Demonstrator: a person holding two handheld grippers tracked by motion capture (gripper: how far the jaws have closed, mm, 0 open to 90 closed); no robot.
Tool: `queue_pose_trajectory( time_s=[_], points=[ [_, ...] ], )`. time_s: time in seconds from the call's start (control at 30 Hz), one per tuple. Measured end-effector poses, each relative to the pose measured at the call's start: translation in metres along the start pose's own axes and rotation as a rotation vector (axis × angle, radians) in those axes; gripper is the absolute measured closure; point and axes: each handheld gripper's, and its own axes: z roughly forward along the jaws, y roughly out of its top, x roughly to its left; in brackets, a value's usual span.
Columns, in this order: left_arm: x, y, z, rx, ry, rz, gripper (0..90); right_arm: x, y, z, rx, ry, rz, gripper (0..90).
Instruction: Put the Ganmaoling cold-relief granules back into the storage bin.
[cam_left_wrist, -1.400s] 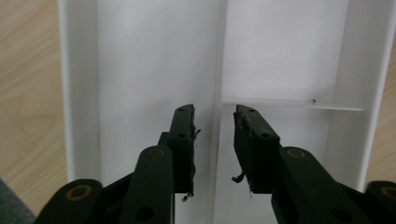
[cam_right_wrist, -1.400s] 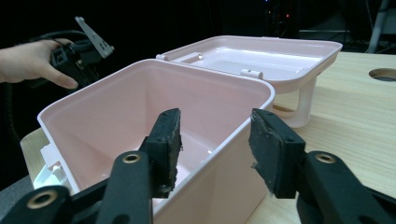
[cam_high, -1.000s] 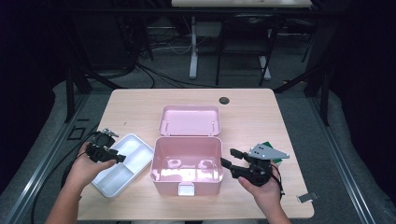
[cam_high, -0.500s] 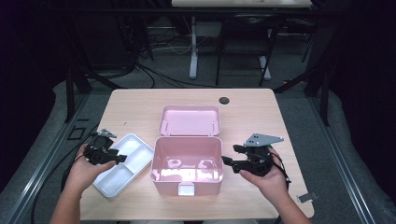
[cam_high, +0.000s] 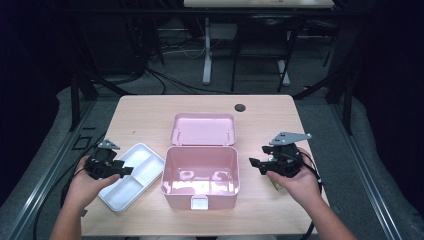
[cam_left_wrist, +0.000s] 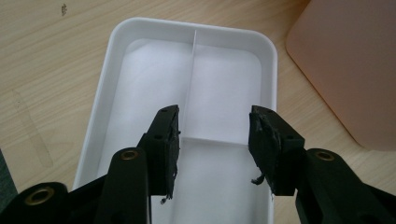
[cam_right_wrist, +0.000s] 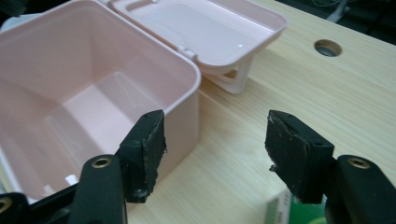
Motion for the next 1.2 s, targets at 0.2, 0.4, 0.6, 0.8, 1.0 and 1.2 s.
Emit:
queue_pose_trajectory(
  time_s=[0.2,0.4,0.6,0.8,1.0,1.2],
  points=[
    [0.0,-0.002,0.001,0.007,0.003,0.0,53.6,-0.015,0.0,0.0,0.035,-0.04,0.007,37.1],
    [-0.002,-0.004,-0.001,0.001,-0.004,-0.011,53.5,-0.027,0.001,0.002,0.084,-0.064,0.027,36.9],
    [0.001,-0.003,-0.002,-0.004,0.003,-0.002,53.2,-0.036,0.007,0.01,0.164,-0.099,0.038,35.5],
    [0.003,-0.003,-0.005,-0.018,0.004,-0.018,53.2,-0.046,0.009,0.013,0.207,-0.114,0.07,35.2],
    [0.007,-0.006,-0.007,-0.021,0.006,-0.021,53.3,-0.052,0.01,0.019,0.29,-0.144,0.079,33.5],
    [0.008,-0.007,-0.009,-0.024,0.01,-0.025,53.3,-0.058,0.012,0.026,0.355,-0.168,0.091,32.1]
  ],
)
